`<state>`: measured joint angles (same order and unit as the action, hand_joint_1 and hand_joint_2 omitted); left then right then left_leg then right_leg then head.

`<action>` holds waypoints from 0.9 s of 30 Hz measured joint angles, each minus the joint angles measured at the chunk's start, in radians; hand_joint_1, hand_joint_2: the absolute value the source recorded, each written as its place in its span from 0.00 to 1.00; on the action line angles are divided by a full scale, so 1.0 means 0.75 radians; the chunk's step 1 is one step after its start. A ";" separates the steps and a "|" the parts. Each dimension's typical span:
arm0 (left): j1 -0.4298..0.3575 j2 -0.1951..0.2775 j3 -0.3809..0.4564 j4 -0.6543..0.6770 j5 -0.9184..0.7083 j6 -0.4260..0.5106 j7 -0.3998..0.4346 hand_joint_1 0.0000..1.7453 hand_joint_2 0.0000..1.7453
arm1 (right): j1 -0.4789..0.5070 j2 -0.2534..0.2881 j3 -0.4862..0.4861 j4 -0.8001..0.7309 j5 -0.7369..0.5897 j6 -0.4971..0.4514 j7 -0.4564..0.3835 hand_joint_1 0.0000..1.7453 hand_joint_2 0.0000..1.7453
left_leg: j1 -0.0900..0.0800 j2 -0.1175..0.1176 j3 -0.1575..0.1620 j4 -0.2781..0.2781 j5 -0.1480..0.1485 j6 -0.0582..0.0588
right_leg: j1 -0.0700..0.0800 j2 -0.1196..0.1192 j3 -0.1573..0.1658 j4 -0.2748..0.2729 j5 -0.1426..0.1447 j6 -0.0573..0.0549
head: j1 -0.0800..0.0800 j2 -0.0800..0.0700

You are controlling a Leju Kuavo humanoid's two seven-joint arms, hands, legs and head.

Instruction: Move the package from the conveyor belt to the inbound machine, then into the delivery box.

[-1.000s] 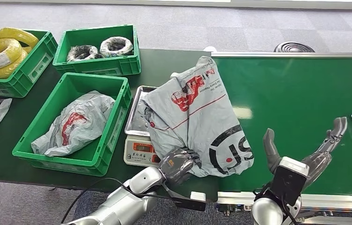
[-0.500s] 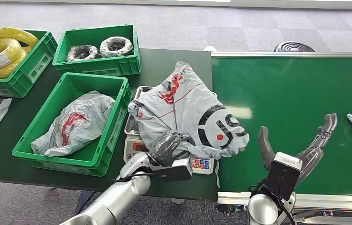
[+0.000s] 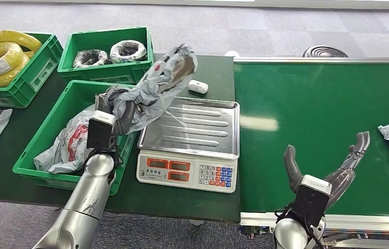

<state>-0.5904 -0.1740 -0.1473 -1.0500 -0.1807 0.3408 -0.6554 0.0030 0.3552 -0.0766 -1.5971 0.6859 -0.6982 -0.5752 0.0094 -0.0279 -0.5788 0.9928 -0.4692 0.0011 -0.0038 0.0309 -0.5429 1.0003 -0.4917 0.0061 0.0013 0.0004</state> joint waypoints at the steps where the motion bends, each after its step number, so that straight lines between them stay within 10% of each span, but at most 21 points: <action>1: -0.002 0.006 0.031 -0.003 0.018 0.025 -0.004 0.99 1.00 | 0.000 0.000 -0.001 0.000 -0.002 0.000 0.000 0.00 1.00 | 0.000 0.000 0.000 0.000 0.000 0.000 | 0.000 0.000 0.000 0.000 0.000 0.000 | 0.000 0.000; 27: -0.173 0.170 0.599 0.483 0.386 0.306 -0.053 0.99 1.00 | 0.018 0.001 -0.025 -0.009 -0.033 0.000 -0.002 0.00 1.00 | 0.000 0.000 0.013 -0.002 0.000 -0.002 | 0.000 0.001 0.011 0.000 -0.001 -0.001 | 0.000 0.000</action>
<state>-0.7199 -0.0465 0.3023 -0.6879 0.1084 0.5707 -0.6952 0.0167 0.3555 -0.0954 -1.6038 0.6611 -0.6981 -0.5770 0.0094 -0.0279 -0.5694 0.9917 -0.4694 -0.0001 -0.0035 0.0314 -0.5343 1.0006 -0.4924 0.0050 0.0014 0.0004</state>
